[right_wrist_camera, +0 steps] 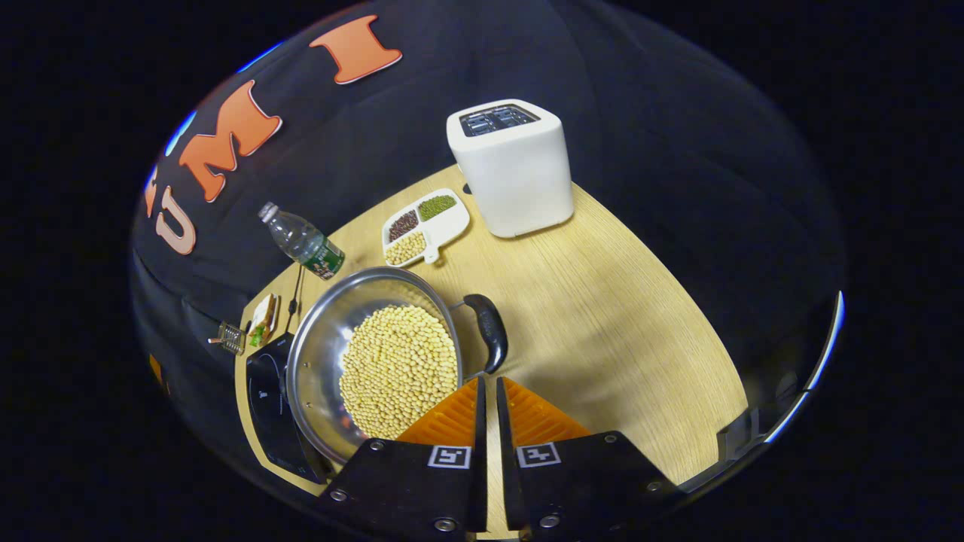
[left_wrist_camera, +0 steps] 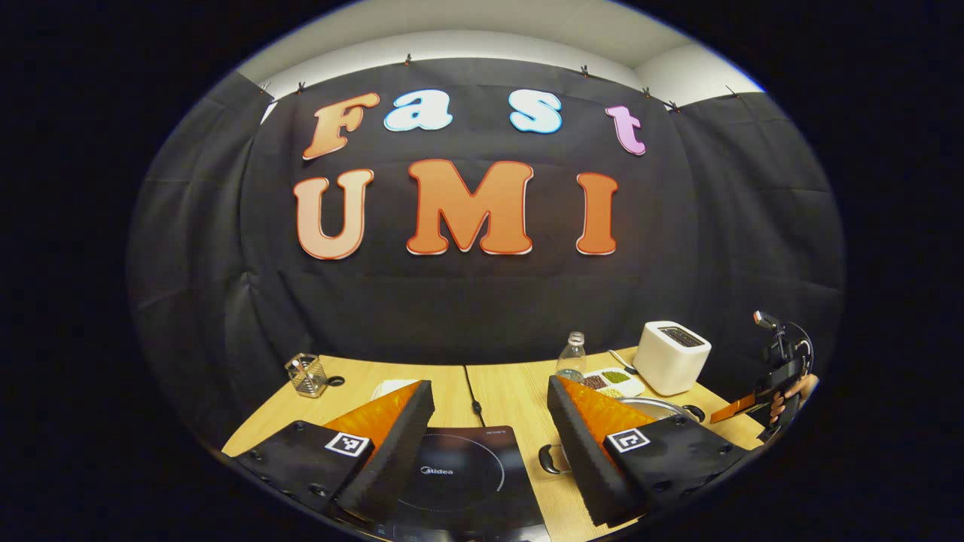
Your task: First push the handle of the pot to place it horizontally, then grasp the pot with both hands and set it on the induction cooktop.
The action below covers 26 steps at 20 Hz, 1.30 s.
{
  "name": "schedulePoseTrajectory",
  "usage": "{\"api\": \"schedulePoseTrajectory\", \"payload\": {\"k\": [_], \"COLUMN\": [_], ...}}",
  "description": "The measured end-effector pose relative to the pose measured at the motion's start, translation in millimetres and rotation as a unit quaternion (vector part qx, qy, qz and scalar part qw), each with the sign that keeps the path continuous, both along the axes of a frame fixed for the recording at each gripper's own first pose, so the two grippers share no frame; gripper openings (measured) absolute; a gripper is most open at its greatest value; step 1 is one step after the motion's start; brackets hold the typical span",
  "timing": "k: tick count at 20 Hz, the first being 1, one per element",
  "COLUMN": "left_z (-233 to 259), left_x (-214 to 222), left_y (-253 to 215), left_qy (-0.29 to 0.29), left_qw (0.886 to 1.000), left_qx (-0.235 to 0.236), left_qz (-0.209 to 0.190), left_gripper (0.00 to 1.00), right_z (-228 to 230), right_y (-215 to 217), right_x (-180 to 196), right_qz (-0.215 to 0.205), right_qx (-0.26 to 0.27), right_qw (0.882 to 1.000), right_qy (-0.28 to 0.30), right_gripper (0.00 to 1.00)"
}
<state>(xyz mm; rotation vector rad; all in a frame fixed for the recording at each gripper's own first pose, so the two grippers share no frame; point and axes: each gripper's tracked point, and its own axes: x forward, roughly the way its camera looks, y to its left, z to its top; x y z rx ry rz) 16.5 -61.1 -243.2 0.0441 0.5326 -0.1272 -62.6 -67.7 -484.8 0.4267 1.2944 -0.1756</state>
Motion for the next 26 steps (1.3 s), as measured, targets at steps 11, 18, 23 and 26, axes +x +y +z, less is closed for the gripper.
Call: {"api": "schedulePoseTrajectory", "payload": {"k": [11,18,23,26], "left_z": [-126,-200,-232,-244], "left_x": [-34,-35,-26,-27], "left_y": [-91,-106,-94,-98], "left_qy": [0.189,0.274,0.299,0.309], "left_qw": [0.976,0.956,0.952,0.948], "left_qx": [-0.031,-0.032,-0.022,-0.022], "left_qz": [-0.099,-0.095,-0.067,-0.067], "left_gripper": [0.99,0.99,0.99,1.0], "right_z": [0,-9,-15,-22], "right_y": [23,16,16,15], "right_x": [22,20,20,19], "right_qz": [0.088,0.093,0.1,0.105], "right_qx": [-0.063,-0.086,-0.091,-0.099], "right_qw": [0.994,0.992,0.991,0.989], "right_qy": [-0.033,-0.023,-0.017,-0.01], "right_gripper": [0.65,0.74,0.74,0.74]}}
